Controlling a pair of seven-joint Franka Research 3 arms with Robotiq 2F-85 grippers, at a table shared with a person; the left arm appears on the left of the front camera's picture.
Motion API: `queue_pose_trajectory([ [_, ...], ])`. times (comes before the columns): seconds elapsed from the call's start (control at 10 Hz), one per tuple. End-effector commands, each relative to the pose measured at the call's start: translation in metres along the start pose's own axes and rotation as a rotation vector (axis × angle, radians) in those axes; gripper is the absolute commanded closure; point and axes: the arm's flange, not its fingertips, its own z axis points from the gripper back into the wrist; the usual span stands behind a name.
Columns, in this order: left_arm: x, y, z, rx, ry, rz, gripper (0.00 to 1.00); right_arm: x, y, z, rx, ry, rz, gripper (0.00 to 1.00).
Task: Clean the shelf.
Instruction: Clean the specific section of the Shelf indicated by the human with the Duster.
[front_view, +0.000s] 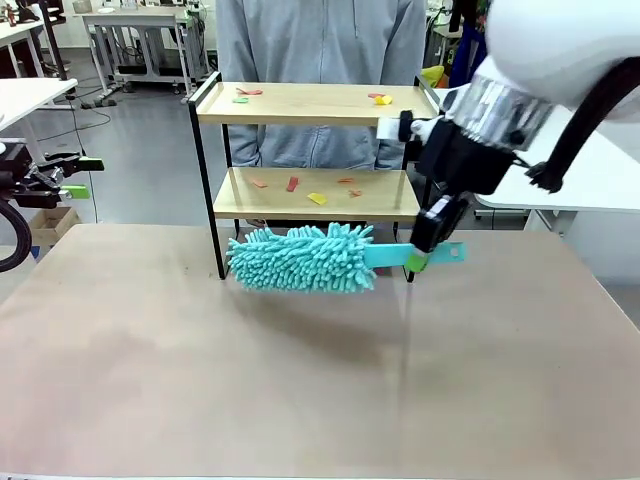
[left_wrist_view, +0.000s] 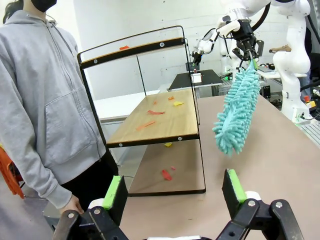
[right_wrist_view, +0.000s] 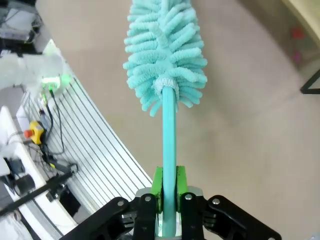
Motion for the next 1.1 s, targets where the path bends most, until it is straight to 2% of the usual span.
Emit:
queue_pose_trajectory([
  [0.0, 0.002, -0.002, -0.002, 0.002, 0.006, -0.006, 0.0, 0.019, 0.021, -0.015, 0.003, -0.053, -0.117, 0.87],
  [0.4, 0.002, -0.002, -0.002, 0.002, 0.006, -0.006, 0.0, 0.042, 0.053, -0.045, -0.064, -0.177, -0.297, 0.87],
  [0.8, 0.002, -0.002, -0.002, 0.002, 0.006, -0.006, 0.0, 0.073, 0.062, -0.076, -0.085, -0.22, -0.463, 0.87],
  [1.0, 0.002, -0.002, -0.002, 0.002, 0.006, -0.006, 0.0, 0.088, 0.066, -0.09, -0.167, -0.246, -0.524, 0.87],
])
